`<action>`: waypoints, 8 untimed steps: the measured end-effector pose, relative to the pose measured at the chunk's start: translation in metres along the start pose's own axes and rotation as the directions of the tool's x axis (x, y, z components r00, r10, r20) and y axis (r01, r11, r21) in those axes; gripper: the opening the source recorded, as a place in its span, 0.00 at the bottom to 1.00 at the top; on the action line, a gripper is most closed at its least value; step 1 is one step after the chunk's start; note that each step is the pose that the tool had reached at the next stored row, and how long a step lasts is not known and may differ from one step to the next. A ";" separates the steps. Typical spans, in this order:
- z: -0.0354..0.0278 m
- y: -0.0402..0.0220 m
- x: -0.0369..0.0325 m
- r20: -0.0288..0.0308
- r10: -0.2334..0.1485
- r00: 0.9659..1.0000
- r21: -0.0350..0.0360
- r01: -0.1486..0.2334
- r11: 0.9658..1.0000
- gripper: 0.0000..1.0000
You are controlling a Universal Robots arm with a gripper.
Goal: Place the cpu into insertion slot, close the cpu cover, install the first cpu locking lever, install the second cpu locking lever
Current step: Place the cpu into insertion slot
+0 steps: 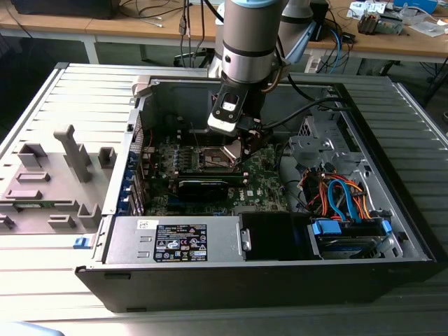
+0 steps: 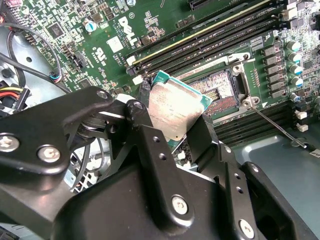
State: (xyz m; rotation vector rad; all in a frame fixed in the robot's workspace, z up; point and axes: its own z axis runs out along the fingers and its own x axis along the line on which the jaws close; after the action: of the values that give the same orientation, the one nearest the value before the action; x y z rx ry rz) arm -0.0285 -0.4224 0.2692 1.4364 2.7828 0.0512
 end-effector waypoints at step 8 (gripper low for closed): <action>0.0000 0.0000 0.0000 0.000 0.006 1.000 0.000 -0.006 1.000 0.55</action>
State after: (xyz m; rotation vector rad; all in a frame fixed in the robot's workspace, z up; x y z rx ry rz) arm -0.0285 -0.4224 0.2692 1.4447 2.7784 0.0511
